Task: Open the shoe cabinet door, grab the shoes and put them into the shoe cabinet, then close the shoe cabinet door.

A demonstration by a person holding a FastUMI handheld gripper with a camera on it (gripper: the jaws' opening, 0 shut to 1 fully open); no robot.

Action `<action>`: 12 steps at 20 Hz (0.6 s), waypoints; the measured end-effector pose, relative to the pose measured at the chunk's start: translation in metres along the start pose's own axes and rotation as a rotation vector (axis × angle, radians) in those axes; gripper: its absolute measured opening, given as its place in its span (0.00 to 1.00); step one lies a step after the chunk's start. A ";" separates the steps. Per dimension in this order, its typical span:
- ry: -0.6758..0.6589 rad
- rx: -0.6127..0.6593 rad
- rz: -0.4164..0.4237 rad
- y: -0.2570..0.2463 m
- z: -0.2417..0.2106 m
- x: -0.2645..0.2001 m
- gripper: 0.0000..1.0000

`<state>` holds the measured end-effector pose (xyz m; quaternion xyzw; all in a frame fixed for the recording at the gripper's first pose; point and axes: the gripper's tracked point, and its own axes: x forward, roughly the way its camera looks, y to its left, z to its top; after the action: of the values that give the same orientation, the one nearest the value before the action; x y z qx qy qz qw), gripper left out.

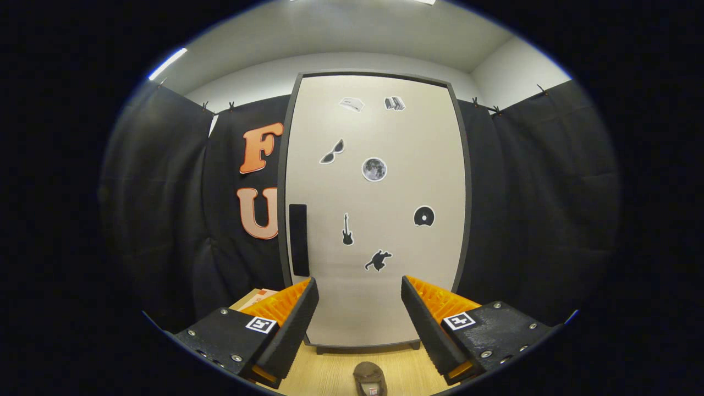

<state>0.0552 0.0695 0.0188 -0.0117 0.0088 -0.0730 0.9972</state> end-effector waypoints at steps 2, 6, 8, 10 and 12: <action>0.003 0.011 0.021 0.011 0.002 0.012 0.95; -0.001 -0.018 0.061 0.042 0.008 0.047 0.95; -0.001 -0.020 0.083 0.059 0.010 0.065 0.95; -0.011 -0.027 0.089 0.073 0.013 0.082 0.95; -0.009 -0.032 0.099 0.085 0.012 0.096 0.95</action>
<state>0.1626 0.1400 0.0273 -0.0278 0.0061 -0.0233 0.9993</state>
